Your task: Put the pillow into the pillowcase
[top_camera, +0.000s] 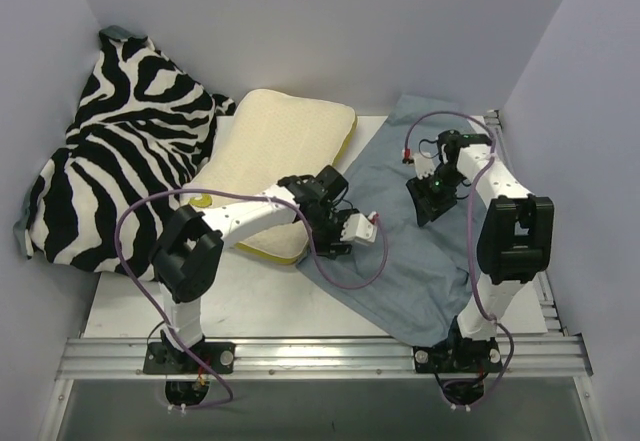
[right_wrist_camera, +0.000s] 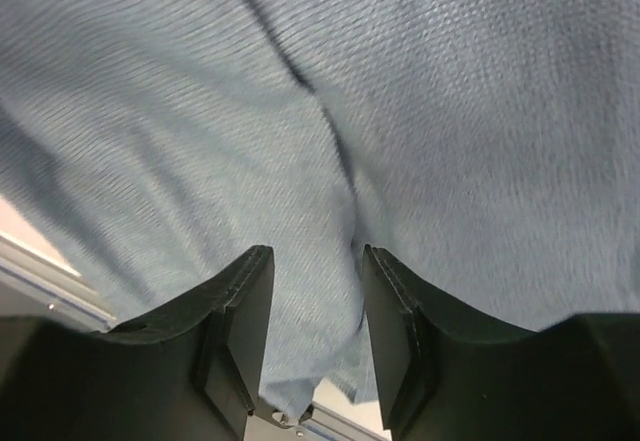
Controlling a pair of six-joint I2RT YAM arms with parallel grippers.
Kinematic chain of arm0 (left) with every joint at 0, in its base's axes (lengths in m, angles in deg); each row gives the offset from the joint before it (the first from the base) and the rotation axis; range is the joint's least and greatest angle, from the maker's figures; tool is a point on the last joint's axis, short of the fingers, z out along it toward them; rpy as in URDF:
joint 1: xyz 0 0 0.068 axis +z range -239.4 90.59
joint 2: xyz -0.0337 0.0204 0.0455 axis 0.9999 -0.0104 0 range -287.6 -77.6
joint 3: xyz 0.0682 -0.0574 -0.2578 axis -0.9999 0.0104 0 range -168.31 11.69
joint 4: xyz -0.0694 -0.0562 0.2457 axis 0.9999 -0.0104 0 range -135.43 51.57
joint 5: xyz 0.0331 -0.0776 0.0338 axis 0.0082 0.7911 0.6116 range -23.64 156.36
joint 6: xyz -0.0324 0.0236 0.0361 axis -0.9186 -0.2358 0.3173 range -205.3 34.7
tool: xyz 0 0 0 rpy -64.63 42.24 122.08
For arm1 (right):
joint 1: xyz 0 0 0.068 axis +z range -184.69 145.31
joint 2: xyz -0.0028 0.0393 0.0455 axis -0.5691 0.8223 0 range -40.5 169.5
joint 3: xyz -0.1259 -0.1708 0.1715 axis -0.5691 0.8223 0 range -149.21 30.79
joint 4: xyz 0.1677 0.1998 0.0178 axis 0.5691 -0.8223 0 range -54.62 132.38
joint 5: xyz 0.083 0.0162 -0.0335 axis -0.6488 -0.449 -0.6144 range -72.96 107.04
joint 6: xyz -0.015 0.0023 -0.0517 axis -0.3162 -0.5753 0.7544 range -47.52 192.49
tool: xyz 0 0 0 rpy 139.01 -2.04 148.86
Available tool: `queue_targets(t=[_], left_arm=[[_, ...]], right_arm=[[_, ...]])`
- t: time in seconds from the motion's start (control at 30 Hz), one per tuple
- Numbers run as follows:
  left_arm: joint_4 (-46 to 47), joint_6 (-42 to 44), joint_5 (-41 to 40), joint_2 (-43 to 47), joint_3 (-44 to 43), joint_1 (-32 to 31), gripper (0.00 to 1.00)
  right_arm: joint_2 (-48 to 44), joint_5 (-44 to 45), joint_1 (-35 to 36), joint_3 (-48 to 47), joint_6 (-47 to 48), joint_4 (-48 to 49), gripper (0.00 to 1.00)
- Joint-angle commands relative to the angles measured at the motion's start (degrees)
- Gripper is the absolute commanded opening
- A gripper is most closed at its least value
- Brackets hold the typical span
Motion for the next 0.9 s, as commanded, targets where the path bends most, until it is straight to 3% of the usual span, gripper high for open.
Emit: queue_targets(t=[0.0,0.2,0.33,0.4,0.67,0.87], left_arm=[[5.67,-1.67,1.93,3.28,3.45,-0.18,0.68],[6.9,-2.29,0.35,2.93,7.05,-0.26,0.69],[6.99,-1.32,-0.26,1.18,6.97,-0.53,0.69],[6.99,-1.41,-0.35,-0.23,6.36,-0.62,0.69],[5.32,2.46,-2.46,-4.27,6.35,-0.35,0.6],[3.74,5.18,-4.13,-5.24,7.67,-0.18,0.57]], right_arm=[[3.6,4.48,0.26,0.5,-1.61,2.09,0.4],[8.18,7.12,0.97,-0.02,-1.7,5.43,0.32],[9.5,7.47,1.14,0.67,-1.61,5.69,0.19],[9.59,8.17,1.14,0.94,-1.44,5.78,0.0],[3.79,8.44,-1.31,-1.16,-0.82,4.99,0.0],[2.38,7.03,-5.01,-8.19,-1.88,2.71,0.0]])
